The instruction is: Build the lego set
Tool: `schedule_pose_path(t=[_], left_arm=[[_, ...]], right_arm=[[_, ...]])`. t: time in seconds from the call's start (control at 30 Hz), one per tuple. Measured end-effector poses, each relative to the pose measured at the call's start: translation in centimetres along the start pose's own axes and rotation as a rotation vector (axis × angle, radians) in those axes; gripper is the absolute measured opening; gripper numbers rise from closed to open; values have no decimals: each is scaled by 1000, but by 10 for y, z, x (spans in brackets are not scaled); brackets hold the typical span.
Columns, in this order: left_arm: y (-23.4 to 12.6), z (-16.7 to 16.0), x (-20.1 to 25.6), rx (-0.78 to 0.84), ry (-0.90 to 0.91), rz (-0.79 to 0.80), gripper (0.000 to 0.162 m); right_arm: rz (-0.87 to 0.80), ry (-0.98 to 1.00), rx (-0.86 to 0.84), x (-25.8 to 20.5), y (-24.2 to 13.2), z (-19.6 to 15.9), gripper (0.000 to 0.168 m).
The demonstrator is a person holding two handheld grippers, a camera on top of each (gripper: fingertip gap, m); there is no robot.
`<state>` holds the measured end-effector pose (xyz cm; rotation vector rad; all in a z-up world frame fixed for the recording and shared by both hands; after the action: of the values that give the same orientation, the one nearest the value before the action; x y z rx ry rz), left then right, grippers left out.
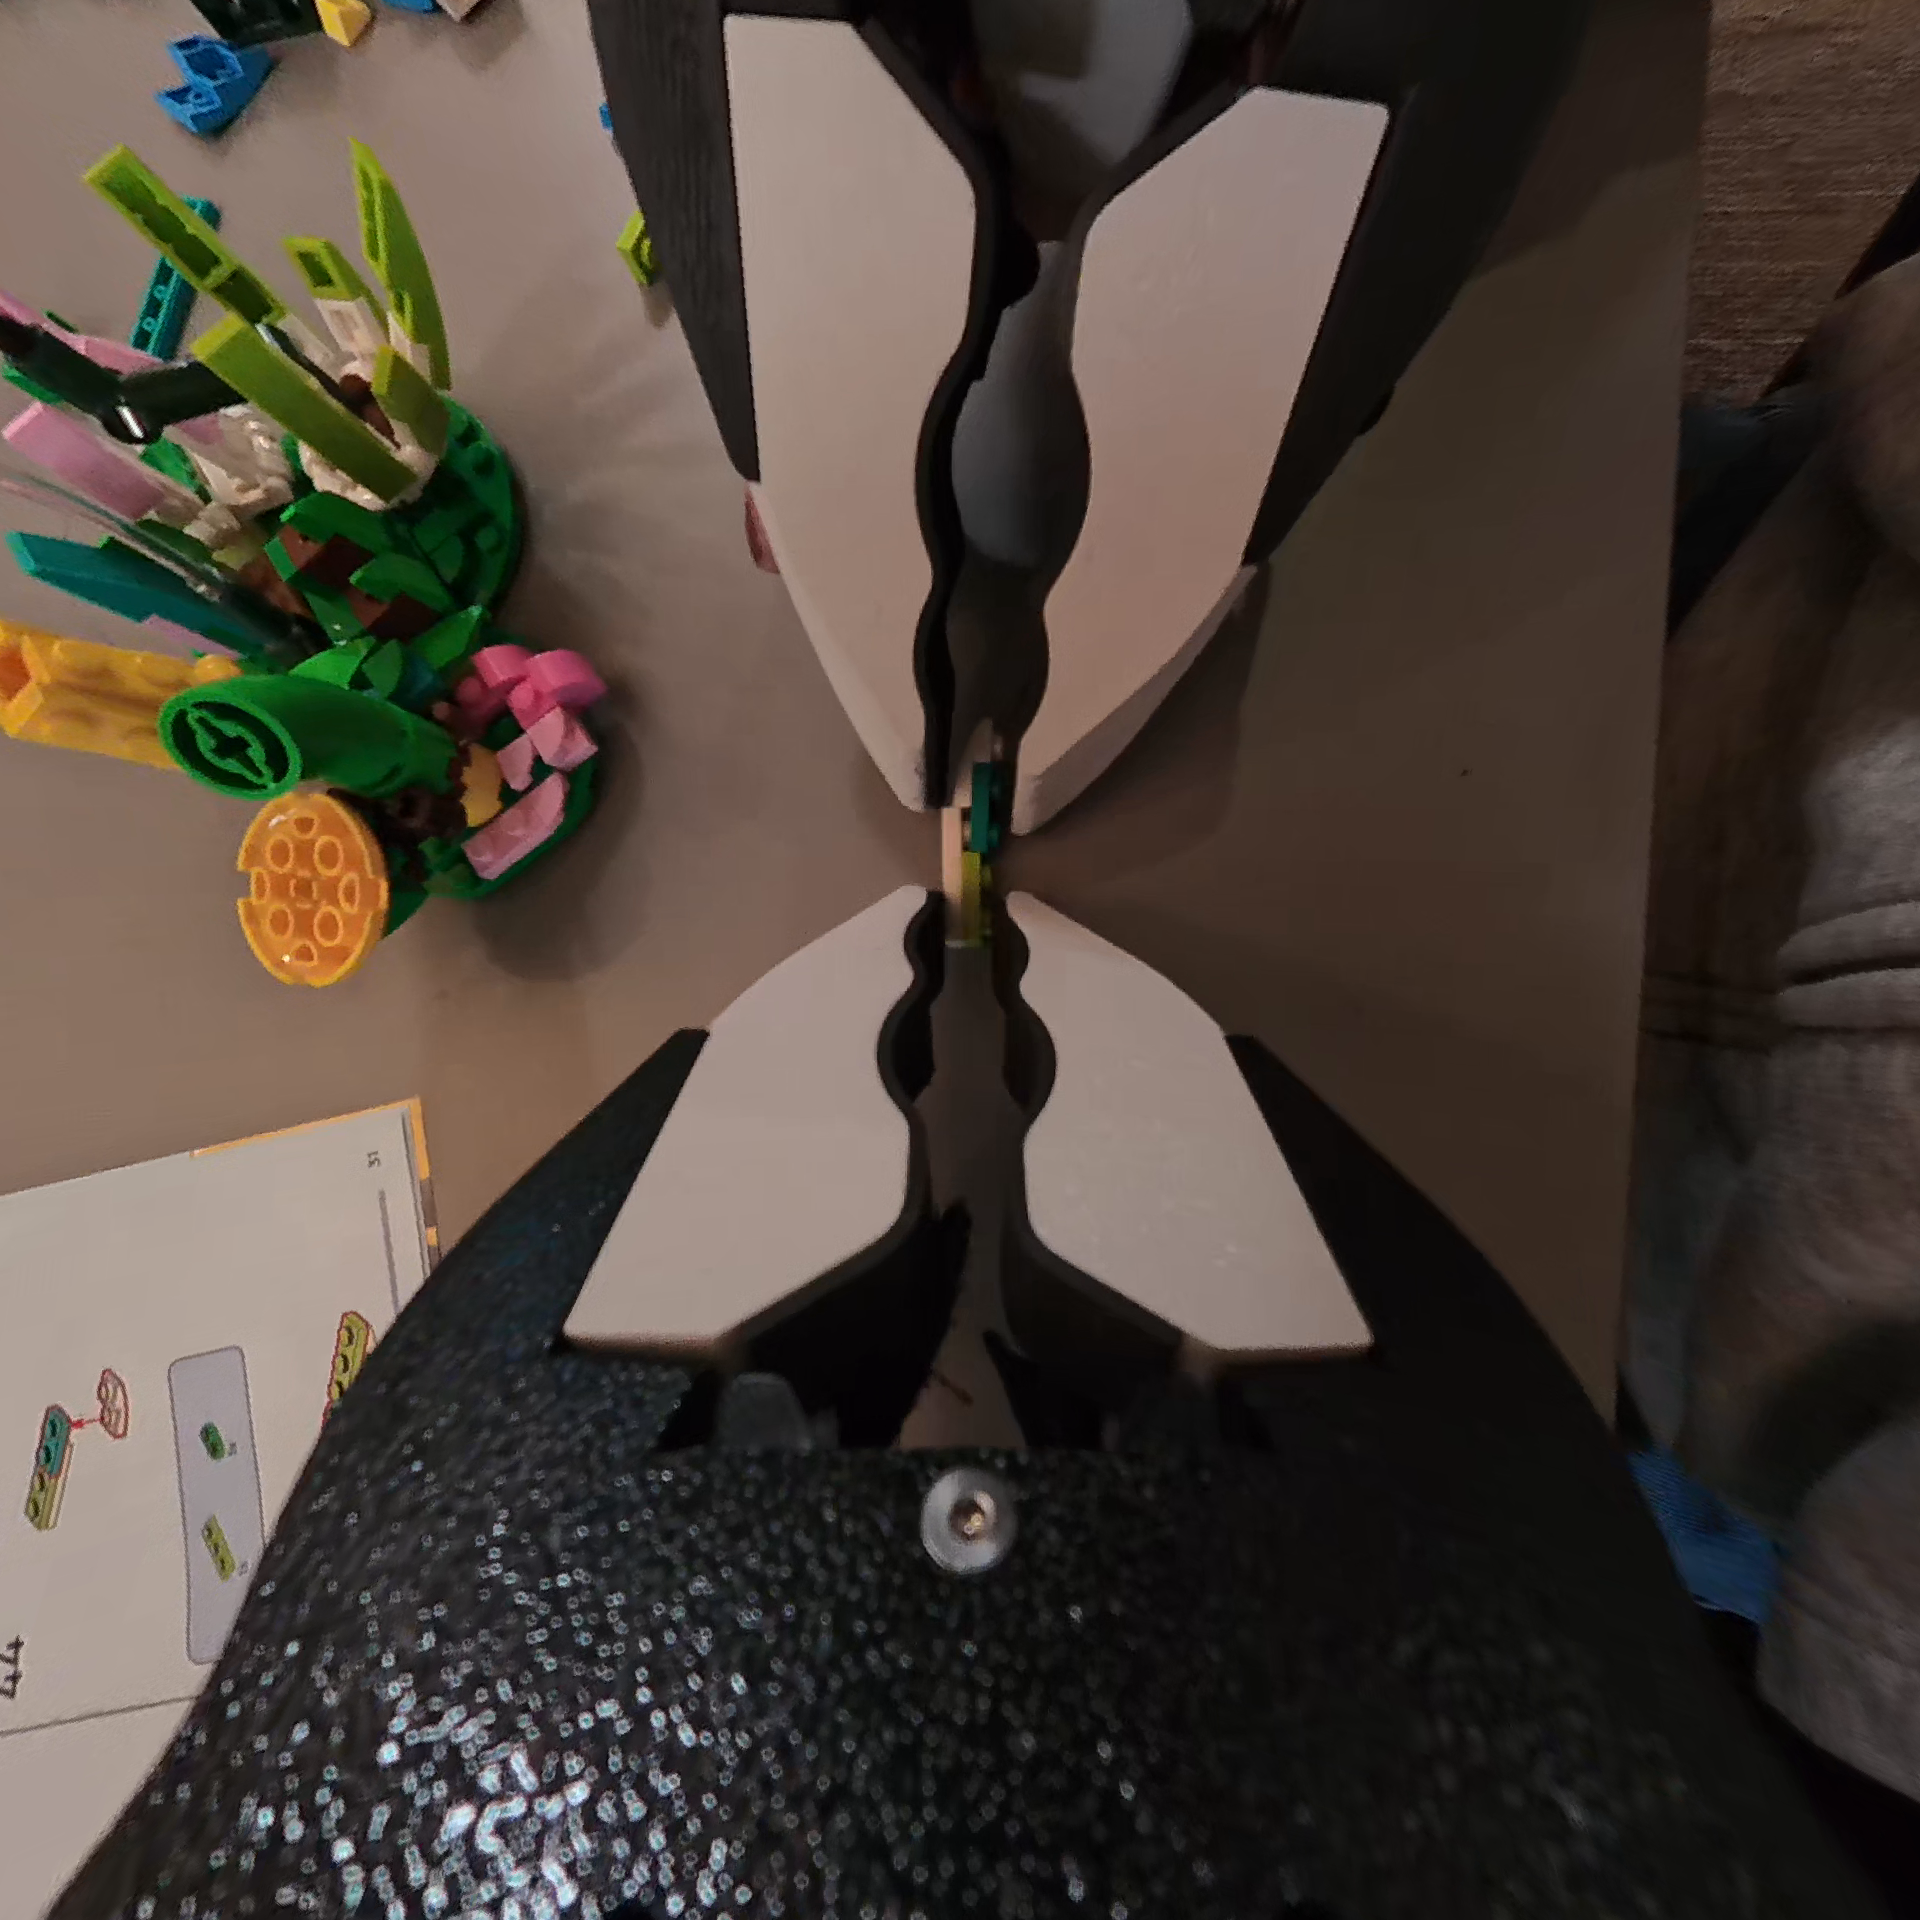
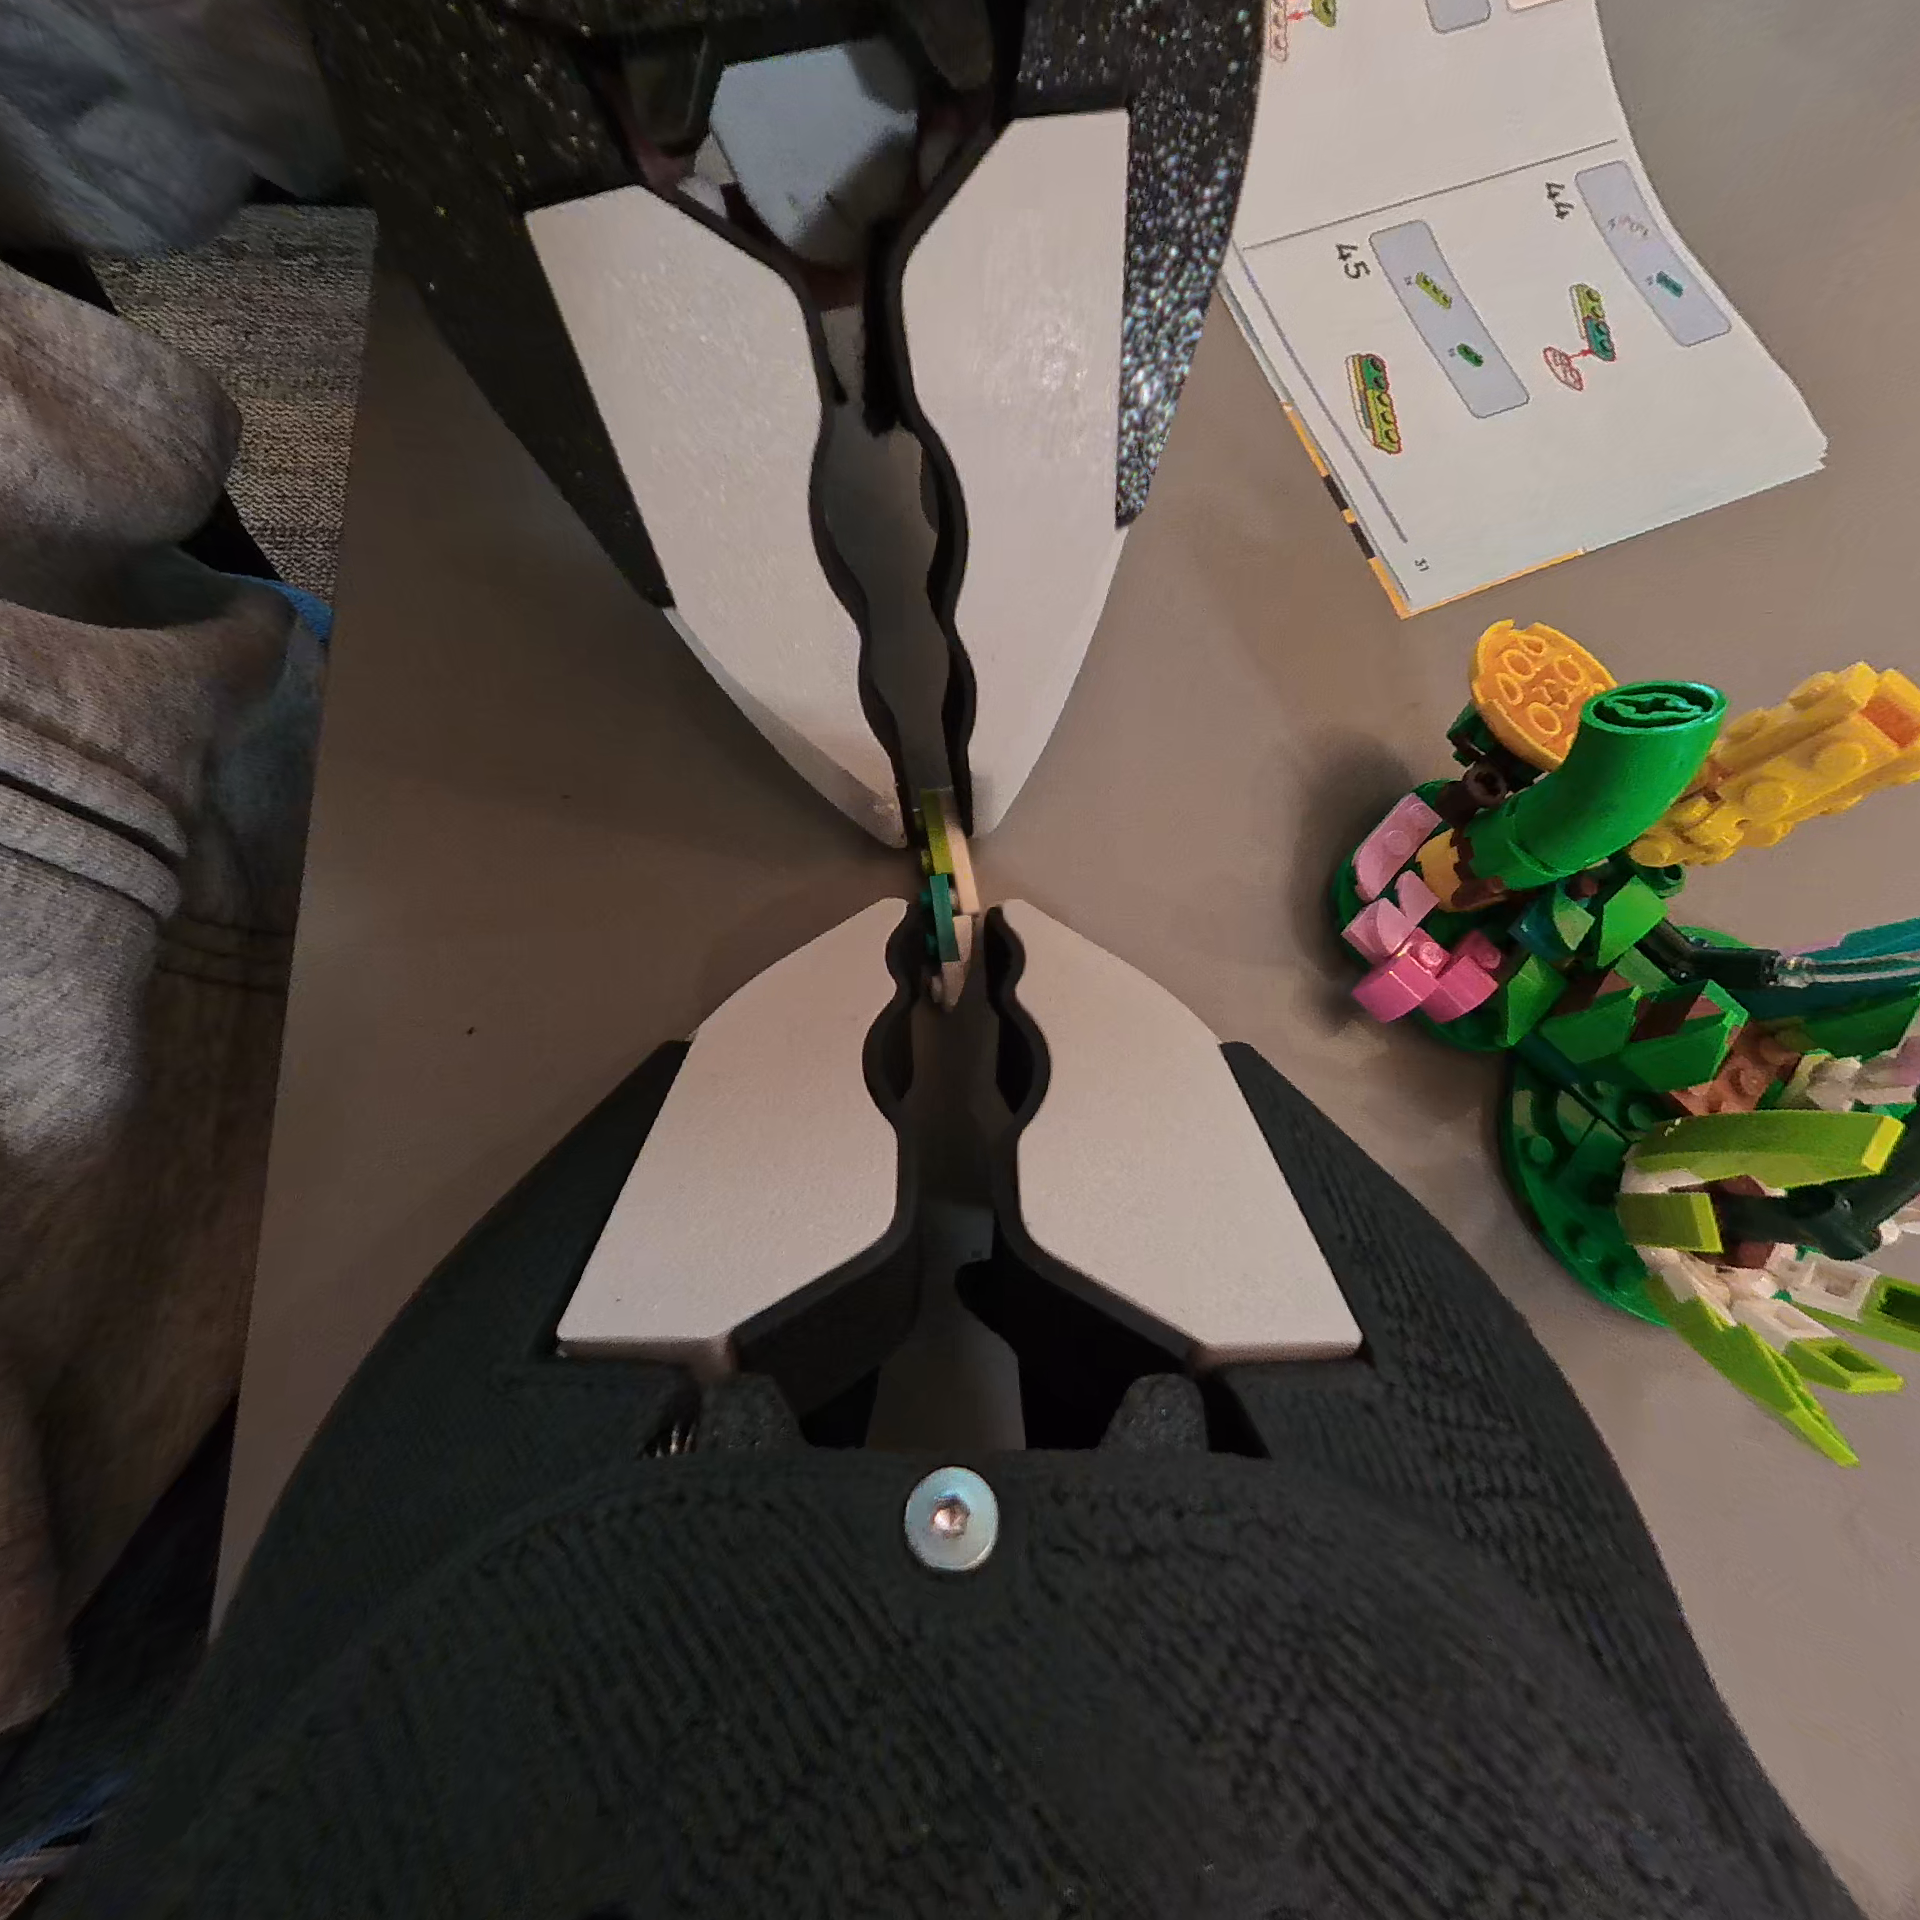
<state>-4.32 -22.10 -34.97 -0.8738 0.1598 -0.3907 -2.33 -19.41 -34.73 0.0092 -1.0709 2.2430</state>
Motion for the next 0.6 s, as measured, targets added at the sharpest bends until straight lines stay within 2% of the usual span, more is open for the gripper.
schedule_pose_path(t=[0.23,0.43,0.6], left_arm=[[1,1,1,-13,9,-28,8],[3,3,4,-11,1,-40,8],[3,3,5,-7,11,-25,8]], right_arm=[[14,-53,0,0,0,0,17],[69,-22,19,-2,0,-1,9],[53,-36,8,-3,0,-1,8]])
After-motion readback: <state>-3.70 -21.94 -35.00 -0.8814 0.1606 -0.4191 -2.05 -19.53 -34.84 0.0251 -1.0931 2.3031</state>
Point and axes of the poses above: each gripper's, where its closed fingertips meet, y out along the fingers, z out of its top, x = y × z across the jaws, the point moved 2 cm from there along -y, back along the fingers, and after that the axes turned 14 degrees about -y, right-handed, at the moved point
